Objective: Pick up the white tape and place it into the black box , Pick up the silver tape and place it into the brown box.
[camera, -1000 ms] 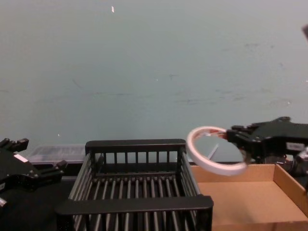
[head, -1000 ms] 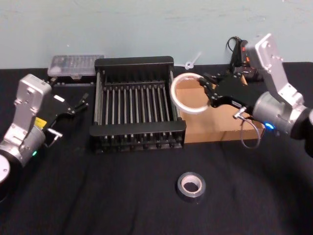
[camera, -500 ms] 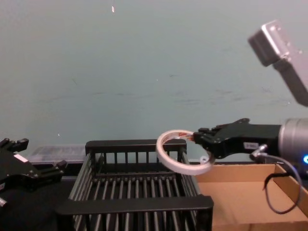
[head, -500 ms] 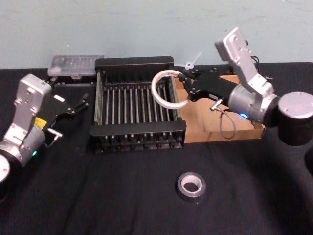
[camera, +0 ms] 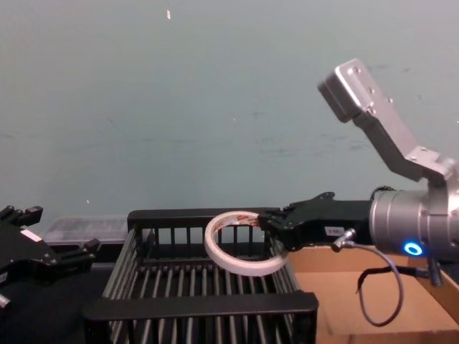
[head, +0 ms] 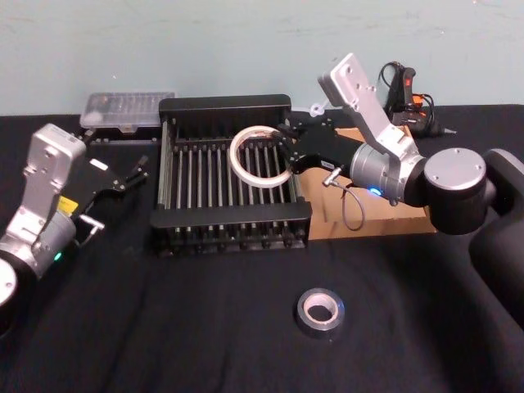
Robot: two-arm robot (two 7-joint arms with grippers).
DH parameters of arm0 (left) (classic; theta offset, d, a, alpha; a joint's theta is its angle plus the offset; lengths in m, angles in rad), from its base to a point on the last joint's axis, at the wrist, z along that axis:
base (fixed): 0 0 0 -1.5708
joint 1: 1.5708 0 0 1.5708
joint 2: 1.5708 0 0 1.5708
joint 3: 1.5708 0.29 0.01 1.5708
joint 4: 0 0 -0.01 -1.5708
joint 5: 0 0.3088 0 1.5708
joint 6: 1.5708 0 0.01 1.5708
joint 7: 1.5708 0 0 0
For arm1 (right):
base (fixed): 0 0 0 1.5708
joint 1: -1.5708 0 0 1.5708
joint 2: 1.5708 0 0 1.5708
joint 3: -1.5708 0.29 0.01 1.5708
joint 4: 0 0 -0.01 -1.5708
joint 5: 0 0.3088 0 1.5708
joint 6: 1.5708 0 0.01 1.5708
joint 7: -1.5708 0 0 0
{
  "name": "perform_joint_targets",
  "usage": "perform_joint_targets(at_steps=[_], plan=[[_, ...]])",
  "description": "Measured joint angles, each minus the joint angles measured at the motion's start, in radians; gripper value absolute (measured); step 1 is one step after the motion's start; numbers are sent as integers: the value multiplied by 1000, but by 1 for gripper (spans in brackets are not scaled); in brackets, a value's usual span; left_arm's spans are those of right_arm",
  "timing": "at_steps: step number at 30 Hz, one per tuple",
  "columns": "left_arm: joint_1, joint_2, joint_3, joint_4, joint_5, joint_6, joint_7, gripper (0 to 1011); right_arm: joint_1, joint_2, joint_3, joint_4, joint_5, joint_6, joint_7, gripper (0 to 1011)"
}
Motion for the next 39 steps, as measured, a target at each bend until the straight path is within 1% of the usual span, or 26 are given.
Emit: perform_joint_targets(at_steps=[3, 5, 24, 27, 30, 32, 33, 34, 35, 36, 38, 39], plan=[[0, 0, 0, 0, 0, 0, 0, 1001, 10, -12, -3, 20, -5, -6, 1, 96], [0, 0, 0, 0, 0, 0, 0, 1001, 10, -13, -3, 21, -5, -7, 1, 96], [0, 0, 0, 0, 0, 0, 0, 1001, 8, -9, -2, 14, -4, -5, 1, 96], [0, 0, 0, 0, 0, 0, 0, 1001, 7, -9, -2, 14, -4, -5, 0, 151], [0, 0, 0, 0, 0, 0, 0, 1002, 7, -9, -1, 14, -4, -4, 0, 257], [0, 0, 0, 0, 0, 0, 0, 1001, 7, -9, -1, 13, -4, -4, 0, 292], [0, 0, 0, 0, 0, 0, 0, 1002, 7, -8, -1, 13, -4, -4, 0, 358], [0, 0, 0, 0, 0, 0, 0, 1001, 7, -8, -1, 13, -3, -4, 0, 358], [0, 0, 0, 0, 0, 0, 0, 1001, 7, -8, -1, 13, -3, -4, 0, 395], [0, 0, 0, 0, 0, 0, 0, 1002, 7, -8, -1, 13, -3, -4, 0, 457], [0, 0, 0, 0, 0, 0, 0, 1001, 6, -8, -1, 13, -3, -4, 0, 488], [0, 0, 0, 0, 0, 0, 0, 1001, 6, -8, -1, 13, -3, -3, 0, 557]])
